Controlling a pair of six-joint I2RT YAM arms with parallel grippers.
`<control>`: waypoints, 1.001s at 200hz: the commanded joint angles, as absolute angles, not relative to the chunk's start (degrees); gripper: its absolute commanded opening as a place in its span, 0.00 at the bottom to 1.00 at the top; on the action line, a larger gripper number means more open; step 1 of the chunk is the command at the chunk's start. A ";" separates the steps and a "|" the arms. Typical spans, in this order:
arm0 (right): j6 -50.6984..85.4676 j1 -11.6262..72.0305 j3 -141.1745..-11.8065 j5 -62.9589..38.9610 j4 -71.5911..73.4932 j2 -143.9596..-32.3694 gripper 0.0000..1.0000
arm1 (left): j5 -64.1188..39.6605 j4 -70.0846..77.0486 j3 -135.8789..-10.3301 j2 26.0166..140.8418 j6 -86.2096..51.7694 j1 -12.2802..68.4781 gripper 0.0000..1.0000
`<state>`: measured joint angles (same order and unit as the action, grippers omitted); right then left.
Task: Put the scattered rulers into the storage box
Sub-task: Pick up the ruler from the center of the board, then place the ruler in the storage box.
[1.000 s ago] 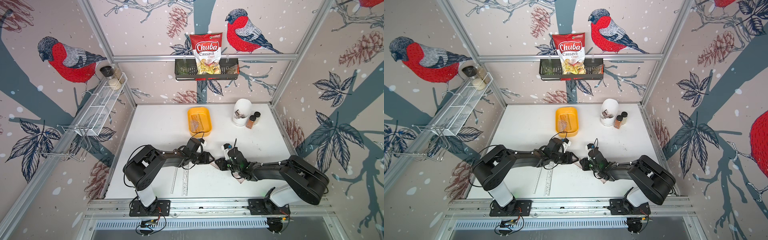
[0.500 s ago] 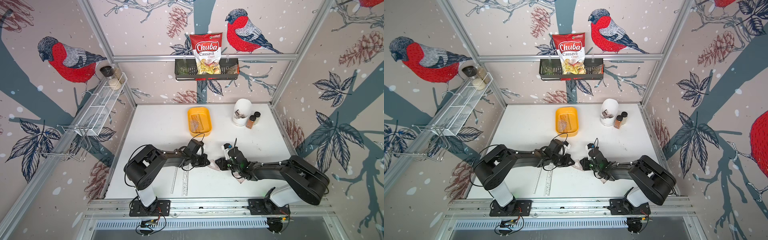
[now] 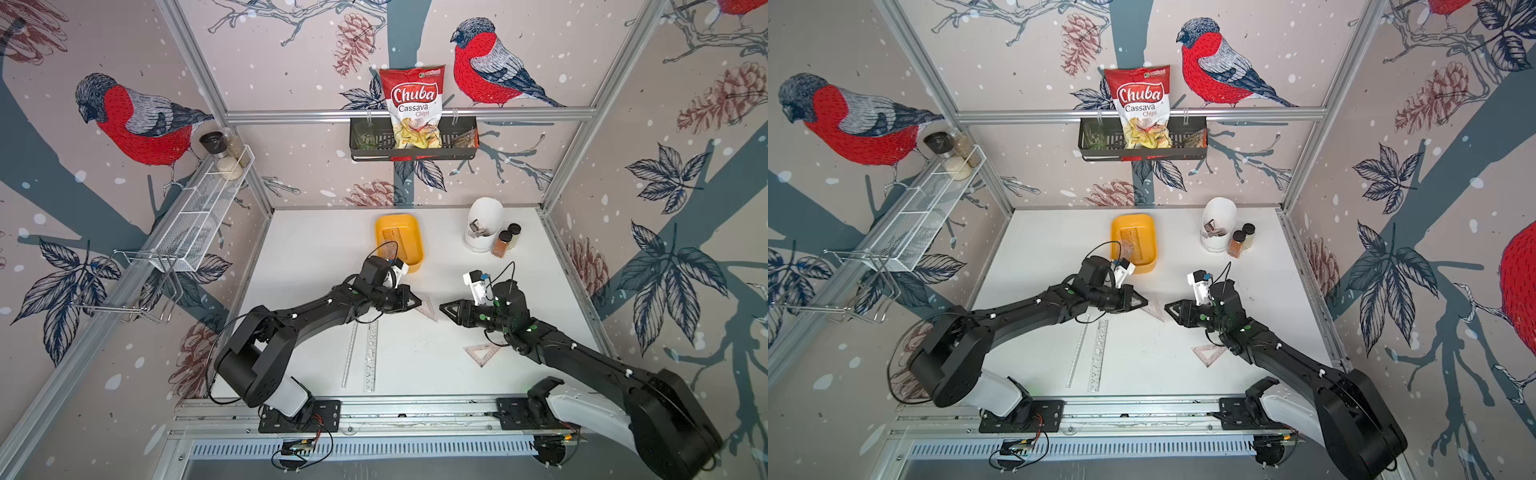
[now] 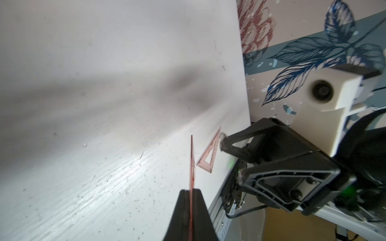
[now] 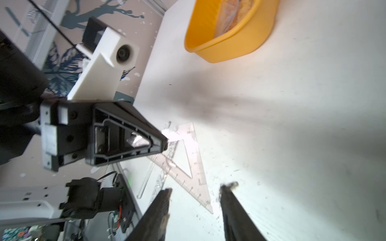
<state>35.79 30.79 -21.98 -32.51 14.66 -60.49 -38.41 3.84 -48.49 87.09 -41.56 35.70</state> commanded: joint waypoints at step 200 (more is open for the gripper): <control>37.17 30.10 -33.52 -44.00 19.16 -74.02 0.00 | -47.03 2.35 -53.09 86.68 -36.86 28.78 0.41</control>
<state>39.16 29.67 -28.97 -47.00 20.40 -69.32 -50.37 8.49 -51.27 86.89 -41.17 30.57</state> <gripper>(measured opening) 0.084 0.128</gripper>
